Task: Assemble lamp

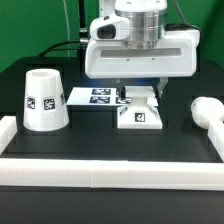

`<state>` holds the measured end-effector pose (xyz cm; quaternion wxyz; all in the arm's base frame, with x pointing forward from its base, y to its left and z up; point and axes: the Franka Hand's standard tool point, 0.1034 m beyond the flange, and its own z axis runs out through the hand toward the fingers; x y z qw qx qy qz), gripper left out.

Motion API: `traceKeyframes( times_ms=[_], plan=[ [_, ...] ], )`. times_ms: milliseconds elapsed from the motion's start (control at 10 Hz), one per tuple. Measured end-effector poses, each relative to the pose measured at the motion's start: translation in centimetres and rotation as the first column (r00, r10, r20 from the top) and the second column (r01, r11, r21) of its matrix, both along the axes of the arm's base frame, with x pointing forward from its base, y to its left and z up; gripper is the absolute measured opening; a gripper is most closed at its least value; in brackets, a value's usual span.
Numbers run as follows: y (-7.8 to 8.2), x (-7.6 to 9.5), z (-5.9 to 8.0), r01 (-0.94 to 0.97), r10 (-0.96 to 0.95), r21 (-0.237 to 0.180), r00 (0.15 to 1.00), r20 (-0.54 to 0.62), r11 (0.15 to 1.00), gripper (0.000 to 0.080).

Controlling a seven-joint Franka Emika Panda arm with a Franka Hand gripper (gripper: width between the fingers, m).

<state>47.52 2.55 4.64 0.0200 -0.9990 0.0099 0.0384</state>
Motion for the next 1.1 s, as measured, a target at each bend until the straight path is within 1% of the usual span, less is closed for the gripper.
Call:
traceKeyframes(
  times_ms=[200,400,500,600,900,1100],
  plan=[
    [1.6,3.6,0.1,-0.015,0.015,0.008,0.999,0.037,1.000,0.0534],
    [3.0,6.6,0.1,-0.025,0.024,0.014,0.998,0.056,1.000,0.0534],
    [3.7,8.4,0.1,-0.032,0.031,0.018,0.998,0.060,0.999,0.0534],
    [4.2,9.9,0.2,-0.036,0.035,0.021,0.997,0.072,0.999,0.0534],
    [4.9,12.7,0.2,-0.034,0.031,0.027,0.994,0.108,0.999,0.0534],
    [5.3,14.2,0.3,-0.037,0.032,0.030,0.991,0.127,0.999,0.0534]
  ],
)
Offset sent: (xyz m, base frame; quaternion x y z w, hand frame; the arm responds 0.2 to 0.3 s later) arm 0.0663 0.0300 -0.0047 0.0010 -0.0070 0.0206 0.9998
